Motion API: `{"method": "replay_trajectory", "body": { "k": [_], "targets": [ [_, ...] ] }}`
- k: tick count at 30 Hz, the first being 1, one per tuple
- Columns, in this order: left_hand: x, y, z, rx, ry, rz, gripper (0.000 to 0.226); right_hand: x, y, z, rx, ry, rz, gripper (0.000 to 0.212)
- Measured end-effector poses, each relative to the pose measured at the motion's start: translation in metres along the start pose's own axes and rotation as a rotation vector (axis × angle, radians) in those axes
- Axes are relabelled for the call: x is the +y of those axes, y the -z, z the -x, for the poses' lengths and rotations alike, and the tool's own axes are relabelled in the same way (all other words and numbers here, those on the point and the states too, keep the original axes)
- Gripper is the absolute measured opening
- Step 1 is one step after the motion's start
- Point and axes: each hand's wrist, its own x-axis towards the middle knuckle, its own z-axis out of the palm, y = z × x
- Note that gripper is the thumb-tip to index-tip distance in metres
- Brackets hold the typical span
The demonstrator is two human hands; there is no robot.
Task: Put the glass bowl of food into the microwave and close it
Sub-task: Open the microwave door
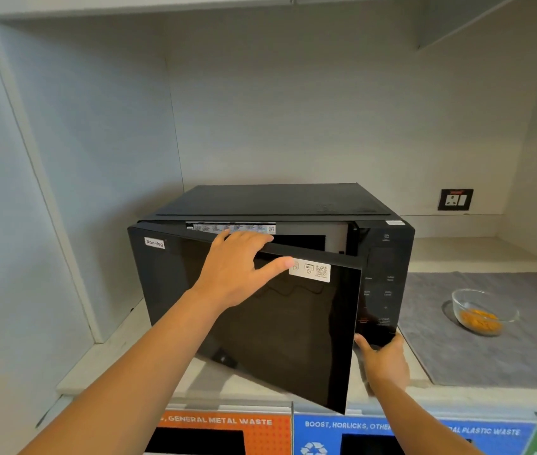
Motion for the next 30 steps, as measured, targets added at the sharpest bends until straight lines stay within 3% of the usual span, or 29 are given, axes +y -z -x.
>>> {"method": "replay_trajectory", "body": {
  "k": [6,14,30],
  "targets": [
    [0.006,0.009,-0.001,-0.079,0.115,0.118,0.07,0.001,0.002,0.002,-0.009,0.078,0.024,0.093],
    [0.012,0.002,-0.007,-0.061,0.172,0.061,0.07,0.007,0.006,-0.001,0.005,0.089,0.001,0.112],
    [0.033,0.006,0.002,0.024,0.365,0.134,0.063,0.008,0.021,-0.006,0.022,0.076,-0.099,0.106]
  ]
}}
